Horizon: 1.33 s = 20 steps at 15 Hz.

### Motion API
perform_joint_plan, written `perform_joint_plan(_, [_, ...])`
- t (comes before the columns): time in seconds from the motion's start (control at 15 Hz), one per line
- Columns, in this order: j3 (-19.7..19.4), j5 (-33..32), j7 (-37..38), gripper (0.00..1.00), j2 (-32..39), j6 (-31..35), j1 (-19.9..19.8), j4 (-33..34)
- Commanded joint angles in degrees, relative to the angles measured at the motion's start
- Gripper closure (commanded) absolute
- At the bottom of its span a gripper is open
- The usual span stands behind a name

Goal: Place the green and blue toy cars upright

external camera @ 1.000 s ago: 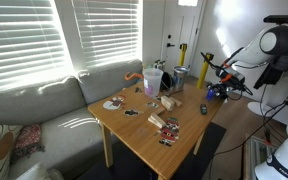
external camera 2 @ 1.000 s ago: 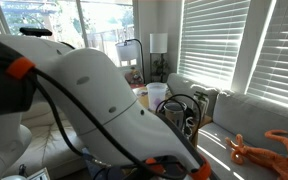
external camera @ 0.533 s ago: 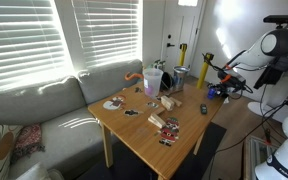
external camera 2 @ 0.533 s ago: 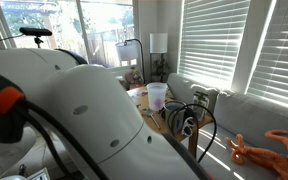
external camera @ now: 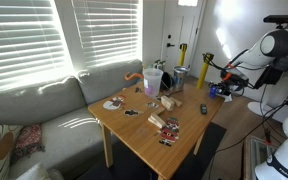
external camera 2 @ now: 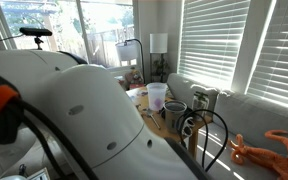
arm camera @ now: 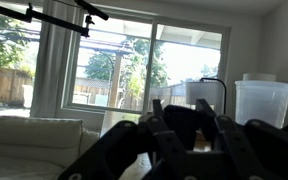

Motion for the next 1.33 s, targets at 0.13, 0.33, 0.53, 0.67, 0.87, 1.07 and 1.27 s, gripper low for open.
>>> perform_joint_plan(0.13, [-4.16,0.56,1.33,0.88,3.21,0.43,3.20,2.09])
perform_joint_plan(0.33, [-5.43,-0.18,0.97,0.88,3.39,0.87,3.81,2.36])
perform_joint_plan(0.53, [-6.31,-0.65,0.23,0.88,3.38,1.18,4.02,2.71])
perform_joint_plan(0.67, [-6.77,-0.87,-0.29,0.88,3.60,1.25,3.90,3.09])
perform_joint_plan(0.87, [-7.36,-1.03,-0.16,0.88,3.82,2.75,3.88,3.35])
perform_joint_plan(1.07, [-9.87,0.15,-0.06,0.88,4.97,3.92,5.77,3.60])
perform_joint_plan(1.27, [-11.18,0.42,-0.44,0.88,3.84,3.56,7.24,3.46])
